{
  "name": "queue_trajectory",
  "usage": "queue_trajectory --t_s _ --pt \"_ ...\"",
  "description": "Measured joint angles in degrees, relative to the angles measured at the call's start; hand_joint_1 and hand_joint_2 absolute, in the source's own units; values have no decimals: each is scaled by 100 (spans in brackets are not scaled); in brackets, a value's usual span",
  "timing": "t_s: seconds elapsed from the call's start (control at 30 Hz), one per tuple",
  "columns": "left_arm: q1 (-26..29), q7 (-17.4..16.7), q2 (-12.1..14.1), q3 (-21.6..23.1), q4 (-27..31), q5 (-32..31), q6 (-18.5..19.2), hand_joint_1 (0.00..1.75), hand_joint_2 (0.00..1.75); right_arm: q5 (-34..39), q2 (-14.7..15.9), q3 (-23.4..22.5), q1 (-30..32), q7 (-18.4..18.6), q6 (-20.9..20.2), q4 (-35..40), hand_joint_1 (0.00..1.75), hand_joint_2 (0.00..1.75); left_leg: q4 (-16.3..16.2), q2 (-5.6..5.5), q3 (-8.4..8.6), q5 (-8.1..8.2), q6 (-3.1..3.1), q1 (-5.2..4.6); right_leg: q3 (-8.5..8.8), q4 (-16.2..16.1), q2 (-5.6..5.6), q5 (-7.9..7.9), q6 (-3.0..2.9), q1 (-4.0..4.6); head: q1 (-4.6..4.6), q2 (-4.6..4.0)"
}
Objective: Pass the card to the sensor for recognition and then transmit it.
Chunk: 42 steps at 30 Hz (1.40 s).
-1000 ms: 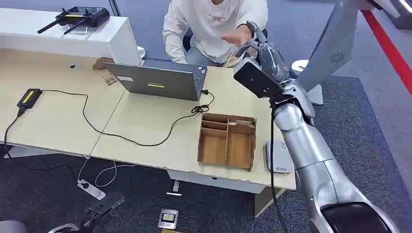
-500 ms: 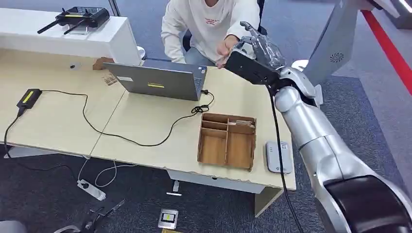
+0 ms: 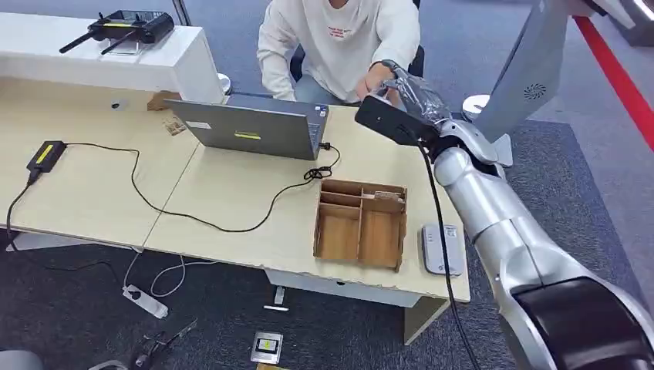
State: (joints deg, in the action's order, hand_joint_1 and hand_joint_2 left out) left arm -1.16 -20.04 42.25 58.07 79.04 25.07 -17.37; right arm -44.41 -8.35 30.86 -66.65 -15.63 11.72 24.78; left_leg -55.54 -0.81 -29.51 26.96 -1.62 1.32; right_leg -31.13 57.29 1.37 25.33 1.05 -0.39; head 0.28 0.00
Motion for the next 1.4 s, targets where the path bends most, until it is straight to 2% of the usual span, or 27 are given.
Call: queue_trajectory --t_s 0.1,0.17,0.2,0.3,0.4,0.47,0.53,0.6,0.63,0.7,0.73,0.8,0.83,0.87,0.97,1.03,1.13,1.23,1.4 --pt "-5 -83 -22 11 -13 -64 -61 0 175 -11 15 9 -1 -33 88 -87 0 175 0 1 1 -1 0 -1 1 0 0 -1 0 -1 0 0" --pt "7 -335 -35 9 -31 -127 -184 0 175 -72 24 15 -1 -2 197 -133 0 175 -1 0 2 -1 0 0 1 0 0 -1 0 0 0 0" --pt "28 -350 -35 7 -31 -182 -188 0 175 -74 28 15 0 -9 276 -140 0 175 -2 1 1 -1 0 0 0 0 0 -1 0 0 0 0" --pt "13 -77 -61 7 -94 -291 -107 0 175 48 61 15 -3 -190 472 -162 0 175 -2 -1 2 -1 0 -1 2 0 0 -1 0 -1 0 0" --pt "16 -96 -79 2 -105 -317 -107 0 175 328 77 0 -8 -313 479 -162 0 175 -2 5 1 0 0 -1 0 1 2 -1 0 -1 -2 0" --pt "25 -280 -79 -19 -88 -359 -146 0 175 437 90 -7 -24 -317 463 -162 0 175 -2 3 1 0 0 -1 0 0 2 -1 0 -1 0 0" --pt "42 -313 -79 -35 -61 -374 -164 0 175 546 92 -9 -38 -321 444 -162 0 175 -2 3 1 0 0 -2 0 0 2 -1 0 -1 -2 0" --pt "42 -161 -96 -43 -74 -286 -103 0 175 761 98 -48 -38 -345 358 -162 0 175 -2 2 1 0 0 -1 0 -1 2 -1 0 -1 -2 0" --pt "6 121 -170 -43 -268 -99 0 0 175 961 103 -79 -31 -345 278 -162 0 175 -2 1 2 0 0 -6 1 -2 1 -1 0 -6 -2 0" --pt "-49 788 -396 -48 -733 166 92 0 175 1341 105 -133 4 -453 190 -155 0 175 -3 5 3 0 1 -4 0 -2 2 -2 1 -5 2 0" --pt "-89 1382 -562 -50 -983 194 83 0 175 1529 103 -171 20 -503 181 -144 0 175 -3 6 2 -1 1 -9 -1 -3 2 -3 2 -9 -2 0" --pt "-299 2656 -1039 -65 -1923 301 122 0 175 1927 111 -245 28 -657 186 -116 0 175 -3 1 0 -7 11 -19 -1 -3 0 -5 6 -20 -2 0" --pt "-391 3002 -1288 -70 -2395 361 153 0 175 2099 114 -273 28 -752 194 -87 0 175 -3 0 0 -7 11 -16 2 -3 -1 -5 6 -16 -2 0" --pt "-443 3176 -1544 -76 -2819 393 166 0 175 2239 116 -321 25 -837 201 -43 0 175 -3 10 1 -6 11 -16 2 -3 3 -8 8 -17 0 0" --pt "-519 3195 -2003 -85 -3671 481 140 0 175 2613 164 -433 25 -1017 109 75 0 175 -6 16 0 -6 12 -18 -2 -5 11 -10 11 -18 -2 0" --pt "-553 3176 -2304 -116 -4163 531 48 0 175 2883 219 -503 23 -1106 -94 228 0 175 -8 13 -1 -6 12 -21 -4 -5 10 -10 12 -22 -4 0" --pt "-583 3206 -2643 -129 -4632 590 -5 0 175 3056 365 -516 23 -985 -584 521 0 175 -8 12 -1 -5 13 -21 -3 -7 10 -11 13 -22 0 0" --pt "-599 3206 -2898 -164 -5045 679 -57 0 175 2905 575 -498 109 -708 -903 864 0 175 -8 12 0 -5 13 -21 -2 -8 9 -11 13 -22 -2 0" --pt "-637 3202 -3206 -203 -5522 719 -77 0 175 2829 826 -474 337 -603 -1006 1331 0 175 -8 12 0 -6 13 -20 -3 -7 9 -12 14 -21 -2 0"
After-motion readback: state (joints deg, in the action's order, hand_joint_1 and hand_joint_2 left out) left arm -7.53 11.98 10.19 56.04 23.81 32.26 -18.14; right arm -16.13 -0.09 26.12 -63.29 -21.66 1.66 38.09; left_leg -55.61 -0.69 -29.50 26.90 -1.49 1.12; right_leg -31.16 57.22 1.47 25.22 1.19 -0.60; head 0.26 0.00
